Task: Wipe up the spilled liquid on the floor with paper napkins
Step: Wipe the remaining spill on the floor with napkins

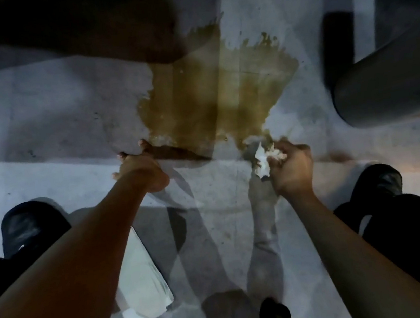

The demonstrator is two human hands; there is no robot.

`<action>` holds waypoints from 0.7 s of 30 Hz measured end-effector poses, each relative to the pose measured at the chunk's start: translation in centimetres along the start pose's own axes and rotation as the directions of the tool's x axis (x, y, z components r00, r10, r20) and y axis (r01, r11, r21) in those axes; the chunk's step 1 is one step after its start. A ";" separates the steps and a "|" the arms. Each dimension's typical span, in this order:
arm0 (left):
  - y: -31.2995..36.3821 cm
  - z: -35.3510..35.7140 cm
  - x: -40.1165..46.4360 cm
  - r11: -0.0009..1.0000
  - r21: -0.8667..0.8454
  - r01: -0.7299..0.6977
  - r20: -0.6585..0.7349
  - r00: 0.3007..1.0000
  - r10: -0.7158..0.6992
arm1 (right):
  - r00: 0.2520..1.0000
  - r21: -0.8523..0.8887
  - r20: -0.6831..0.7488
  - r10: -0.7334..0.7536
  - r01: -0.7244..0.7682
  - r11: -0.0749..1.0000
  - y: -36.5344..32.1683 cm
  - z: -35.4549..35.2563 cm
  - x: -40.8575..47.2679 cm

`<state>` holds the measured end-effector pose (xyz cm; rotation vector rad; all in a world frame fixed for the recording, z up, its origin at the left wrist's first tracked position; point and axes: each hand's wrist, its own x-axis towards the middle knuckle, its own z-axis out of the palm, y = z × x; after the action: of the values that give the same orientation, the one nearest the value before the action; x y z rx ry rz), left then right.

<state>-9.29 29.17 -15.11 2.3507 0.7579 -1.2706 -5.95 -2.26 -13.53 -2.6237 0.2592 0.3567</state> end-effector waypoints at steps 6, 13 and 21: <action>-0.2 -1.2 -0.7 1.000 -0.006 0.003 0.013 1.000 -0.003 | 0.927 0.085 0.151 -0.342 0.333 0.939 -7.1 6.2 -1.4; -2.4 -2.9 -2.3 0.979 -0.200 -0.033 -0.076 0.997 0.018 | 0.982 0.145 0.166 -0.085 0.061 0.988 -13.9 9.3 0.4; -7.8 -3.4 -2.2 0.993 -0.108 0.055 -0.220 0.972 -0.078 | 0.986 0.187 0.163 -0.017 -0.014 0.982 -12.9 7.9 -6.8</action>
<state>-12.85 36.56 -11.95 2.4291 0.9556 -0.9765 -10.92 13.55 -12.67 -2.3932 0.2245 0.5193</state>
